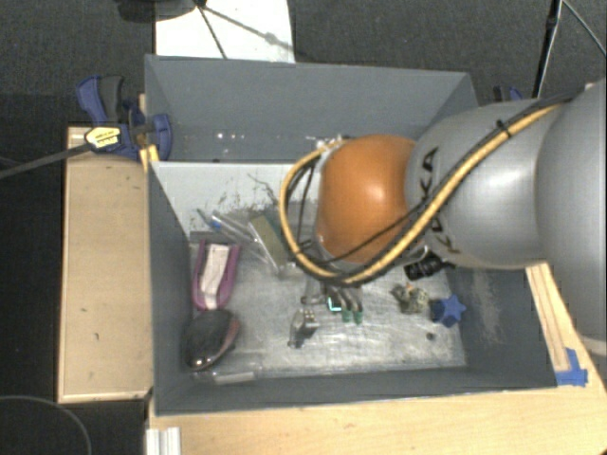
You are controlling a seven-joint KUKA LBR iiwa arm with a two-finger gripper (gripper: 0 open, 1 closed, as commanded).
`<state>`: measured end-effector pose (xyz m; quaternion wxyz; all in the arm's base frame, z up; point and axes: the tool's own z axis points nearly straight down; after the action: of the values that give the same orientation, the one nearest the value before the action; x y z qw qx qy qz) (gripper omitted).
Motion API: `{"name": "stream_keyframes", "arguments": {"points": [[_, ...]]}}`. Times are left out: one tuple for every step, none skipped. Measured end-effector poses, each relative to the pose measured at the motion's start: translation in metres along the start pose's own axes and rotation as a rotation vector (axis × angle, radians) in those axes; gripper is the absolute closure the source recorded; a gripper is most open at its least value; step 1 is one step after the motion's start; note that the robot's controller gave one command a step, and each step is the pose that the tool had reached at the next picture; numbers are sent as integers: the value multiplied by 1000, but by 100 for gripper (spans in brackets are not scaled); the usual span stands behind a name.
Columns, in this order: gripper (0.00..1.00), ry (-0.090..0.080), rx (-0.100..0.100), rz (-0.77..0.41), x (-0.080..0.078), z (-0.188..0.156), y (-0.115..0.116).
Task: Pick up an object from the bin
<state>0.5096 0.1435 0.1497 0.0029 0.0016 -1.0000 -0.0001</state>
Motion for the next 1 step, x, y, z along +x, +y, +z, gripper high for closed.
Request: {"name": "stream_keyframes", "arguments": {"points": [[0, -4, 1, -368, -4, 55, 1]]}}
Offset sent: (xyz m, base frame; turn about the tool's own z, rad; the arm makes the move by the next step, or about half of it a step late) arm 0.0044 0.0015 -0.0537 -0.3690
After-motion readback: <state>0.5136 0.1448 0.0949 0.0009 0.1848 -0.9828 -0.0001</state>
